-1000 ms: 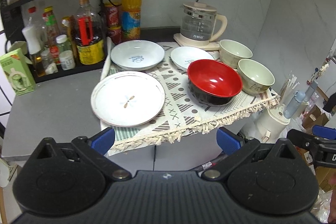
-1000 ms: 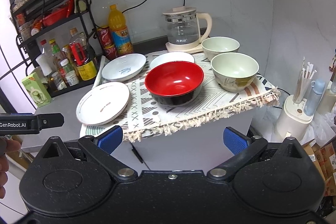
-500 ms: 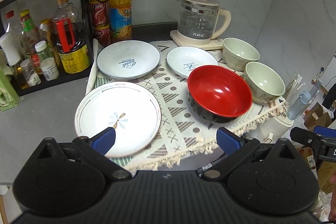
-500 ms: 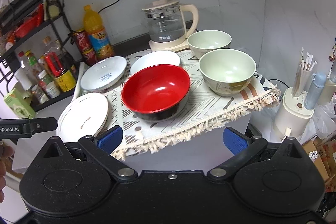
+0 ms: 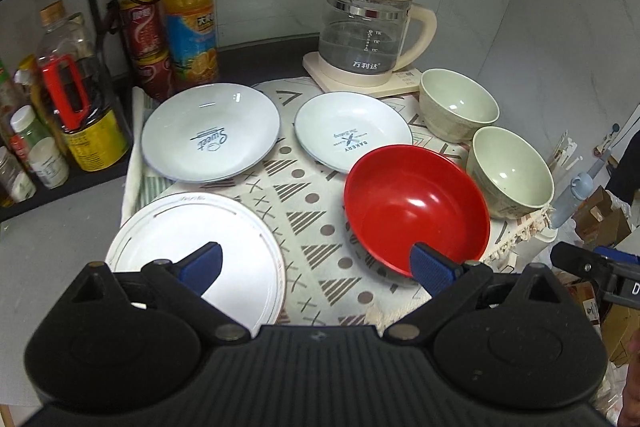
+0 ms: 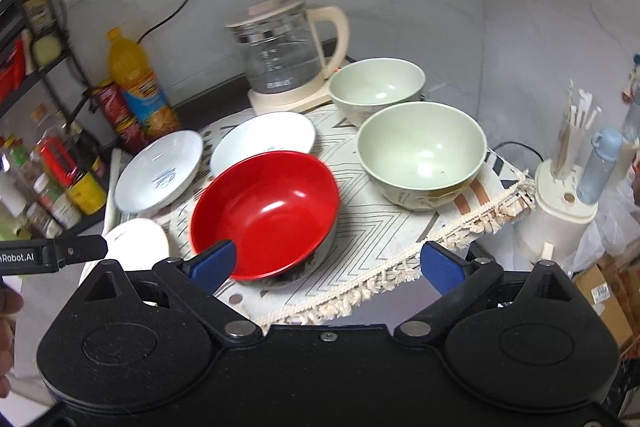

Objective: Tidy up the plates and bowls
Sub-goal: 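Bring both grippers to the rim of the large pale green bowl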

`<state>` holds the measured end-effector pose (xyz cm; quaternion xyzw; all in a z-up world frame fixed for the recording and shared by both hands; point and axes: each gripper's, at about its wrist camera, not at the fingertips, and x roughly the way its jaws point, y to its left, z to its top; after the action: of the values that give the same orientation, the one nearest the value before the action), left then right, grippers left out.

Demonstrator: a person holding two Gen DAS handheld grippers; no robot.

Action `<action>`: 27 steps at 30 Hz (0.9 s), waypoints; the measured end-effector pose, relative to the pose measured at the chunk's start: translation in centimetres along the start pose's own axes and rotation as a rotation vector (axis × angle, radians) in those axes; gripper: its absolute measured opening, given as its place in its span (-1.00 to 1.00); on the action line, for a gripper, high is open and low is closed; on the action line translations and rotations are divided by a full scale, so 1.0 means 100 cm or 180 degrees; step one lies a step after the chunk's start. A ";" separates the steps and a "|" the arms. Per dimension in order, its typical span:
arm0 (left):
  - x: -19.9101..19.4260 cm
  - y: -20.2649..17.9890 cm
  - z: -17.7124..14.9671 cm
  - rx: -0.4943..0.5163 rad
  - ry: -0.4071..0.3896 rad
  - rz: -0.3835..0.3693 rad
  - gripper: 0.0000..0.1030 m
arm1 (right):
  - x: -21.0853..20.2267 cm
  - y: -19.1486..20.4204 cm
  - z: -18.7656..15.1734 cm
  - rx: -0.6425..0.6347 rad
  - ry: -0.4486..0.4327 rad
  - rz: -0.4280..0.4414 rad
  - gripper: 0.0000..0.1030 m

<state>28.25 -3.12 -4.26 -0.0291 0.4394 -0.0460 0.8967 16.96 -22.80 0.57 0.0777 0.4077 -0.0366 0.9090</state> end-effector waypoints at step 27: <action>0.104 -0.095 0.081 0.0323 0.0247 -0.0258 0.84 | 0.082 -0.090 0.051 0.0478 0.0333 -0.0170 0.52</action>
<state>40.48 -13.60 -6.60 0.0004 0.4694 -0.1056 0.8767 24.96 -32.55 -3.22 0.1366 0.4526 -0.0873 0.8768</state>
